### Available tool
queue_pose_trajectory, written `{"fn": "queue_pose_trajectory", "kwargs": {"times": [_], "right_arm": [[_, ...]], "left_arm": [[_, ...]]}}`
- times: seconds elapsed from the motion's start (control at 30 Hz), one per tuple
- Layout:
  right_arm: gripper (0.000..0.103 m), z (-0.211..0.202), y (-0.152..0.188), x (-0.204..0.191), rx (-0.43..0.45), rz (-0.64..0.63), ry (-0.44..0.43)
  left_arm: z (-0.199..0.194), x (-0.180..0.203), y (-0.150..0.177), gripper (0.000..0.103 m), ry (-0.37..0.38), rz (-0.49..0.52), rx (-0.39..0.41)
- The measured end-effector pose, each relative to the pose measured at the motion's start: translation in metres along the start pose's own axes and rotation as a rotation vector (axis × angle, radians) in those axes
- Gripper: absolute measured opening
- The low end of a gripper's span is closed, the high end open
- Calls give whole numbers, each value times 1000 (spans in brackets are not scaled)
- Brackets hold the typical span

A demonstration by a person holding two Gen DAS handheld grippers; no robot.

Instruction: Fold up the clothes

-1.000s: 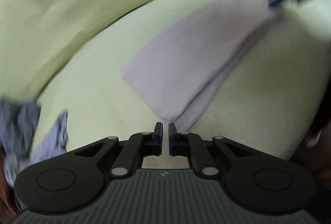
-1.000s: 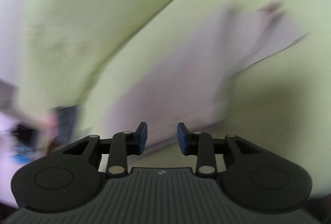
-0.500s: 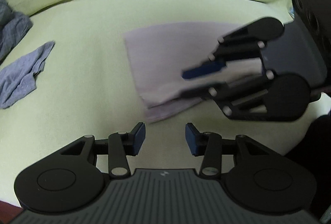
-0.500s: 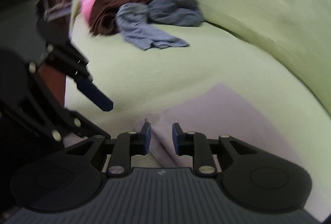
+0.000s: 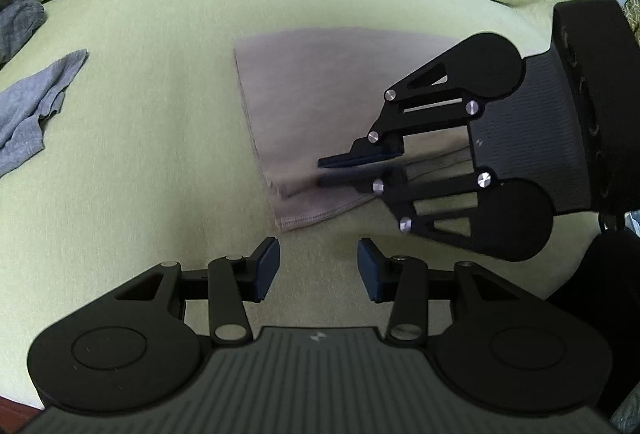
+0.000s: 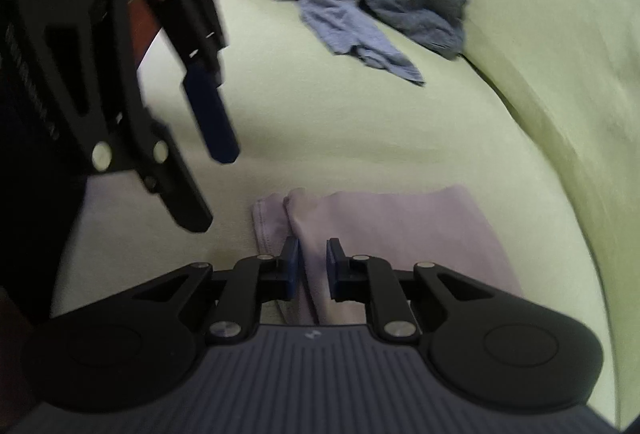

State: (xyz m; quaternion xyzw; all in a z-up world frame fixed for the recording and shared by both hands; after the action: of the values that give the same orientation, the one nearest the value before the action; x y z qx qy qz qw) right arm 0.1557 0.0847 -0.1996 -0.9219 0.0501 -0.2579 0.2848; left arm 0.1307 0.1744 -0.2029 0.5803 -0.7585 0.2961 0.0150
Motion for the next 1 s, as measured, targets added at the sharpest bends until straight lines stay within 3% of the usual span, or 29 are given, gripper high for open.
{"fn": "queue_pose_trajectory", "kwargs": {"times": [0.2,0.63,0.7,0.73,0.77,0.87,1.0], "right_arm": [[2,-15,-4,15,63,133,-97],[1,-10,0,-1,71,178,-140],[6,-4,4,-5,38,179,-136],[15,-3,4,-5,28,188,-140],[33,-5,4,-5,31,208,-142],[34,-18,4,2,58,296,-135],[26,-48,30,42,63,621,-40]], "left_arm": [[-1,-4,2,49,-10,-5,-2],[8,-1,15,49,-33,16,-45],[9,0,16,49,-38,21,-51],[8,0,16,49,-44,24,-53],[7,0,16,49,-46,28,-53],[-2,5,14,49,-58,62,-43],[-15,12,3,50,-45,86,-12]]}}
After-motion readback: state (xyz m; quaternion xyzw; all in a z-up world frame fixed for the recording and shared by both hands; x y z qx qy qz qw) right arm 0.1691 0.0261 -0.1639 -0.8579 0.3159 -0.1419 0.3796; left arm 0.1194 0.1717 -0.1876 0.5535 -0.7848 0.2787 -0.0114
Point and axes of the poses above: each gripper's, at about its wrist camera, not at the fingertips, and z roughly the way its jaws point, x to its right, y to its underside, the point moved 5 cm from there along z, roughly the way its jaws point, and after that the axes turned 11 degrees about y, right-handed, at the moved point
